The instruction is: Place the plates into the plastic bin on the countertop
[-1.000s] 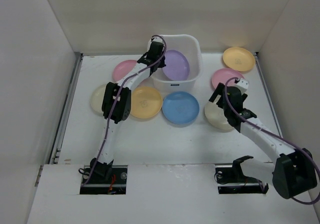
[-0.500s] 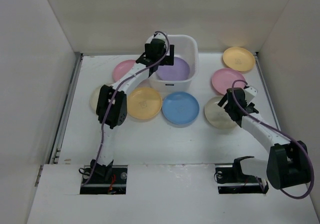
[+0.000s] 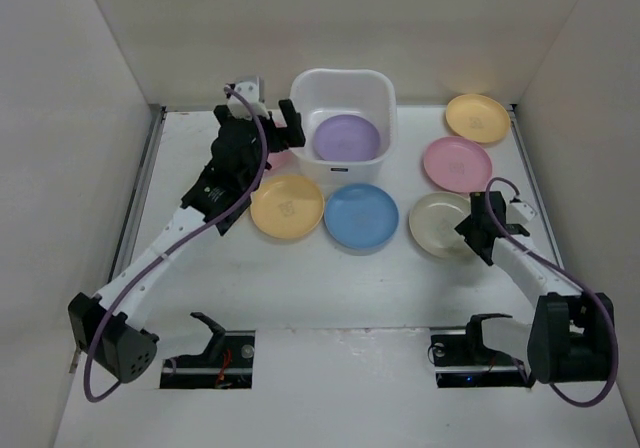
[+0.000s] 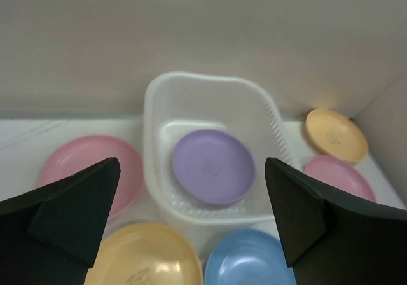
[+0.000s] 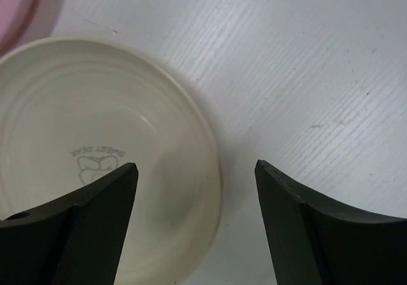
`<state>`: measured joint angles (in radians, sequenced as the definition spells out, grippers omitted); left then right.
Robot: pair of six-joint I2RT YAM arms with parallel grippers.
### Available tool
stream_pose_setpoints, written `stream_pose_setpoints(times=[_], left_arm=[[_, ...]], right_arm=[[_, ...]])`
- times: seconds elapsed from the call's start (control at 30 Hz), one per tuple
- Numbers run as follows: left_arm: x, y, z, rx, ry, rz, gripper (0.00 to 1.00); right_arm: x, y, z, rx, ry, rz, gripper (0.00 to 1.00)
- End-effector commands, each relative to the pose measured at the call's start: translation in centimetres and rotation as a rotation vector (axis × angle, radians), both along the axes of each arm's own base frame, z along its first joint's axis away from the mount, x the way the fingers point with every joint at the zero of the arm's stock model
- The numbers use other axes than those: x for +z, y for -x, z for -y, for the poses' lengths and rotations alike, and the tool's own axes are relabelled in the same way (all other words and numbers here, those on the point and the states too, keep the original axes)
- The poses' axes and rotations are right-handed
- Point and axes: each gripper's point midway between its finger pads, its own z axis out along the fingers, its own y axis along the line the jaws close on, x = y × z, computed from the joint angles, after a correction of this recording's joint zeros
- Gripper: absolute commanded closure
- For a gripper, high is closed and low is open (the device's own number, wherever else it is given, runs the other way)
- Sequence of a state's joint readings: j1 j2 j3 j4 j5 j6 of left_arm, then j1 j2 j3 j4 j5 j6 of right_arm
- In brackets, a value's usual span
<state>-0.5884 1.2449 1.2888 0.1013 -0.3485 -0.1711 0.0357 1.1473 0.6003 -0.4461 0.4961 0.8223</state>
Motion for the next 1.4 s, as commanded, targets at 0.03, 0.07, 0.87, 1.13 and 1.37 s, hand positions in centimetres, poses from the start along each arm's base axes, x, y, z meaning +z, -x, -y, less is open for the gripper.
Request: stream_pose_setpoints(times=[0.03, 0.07, 0.87, 1.13, 1.37], left_arm=[[-7.1, 1.1, -2.8, 0.091, -0.026, -0.135, 0.0], [-7.8, 1.5, -3.2, 0.093, -0.027, -0.149, 0.0], [-16.6, 8.3, -8.9, 0.242, -0.002, -0.298, 0.0], [-19.8, 9.9, -9.9, 0.27, 0.046, -0.351, 0.0], [-22.7, 11.0, -11.0, 0.317, 0.061, -0.403, 0.0]], right_arm=[[-2.4, 0.0, -1.2, -0.022, -0.111, -0.015, 0.25], [-2.8, -0.1, -1.2, -0.025, -0.121, -0.018, 0.28], [12.5, 0.9, -4.8, 0.036, -0.171, 0.373, 1.0], [22.9, -5.8, -10.5, 0.26, -0.109, 0.543, 1.0], [28.0, -18.0, -17.0, 0.434, -0.048, 0.597, 1.0]])
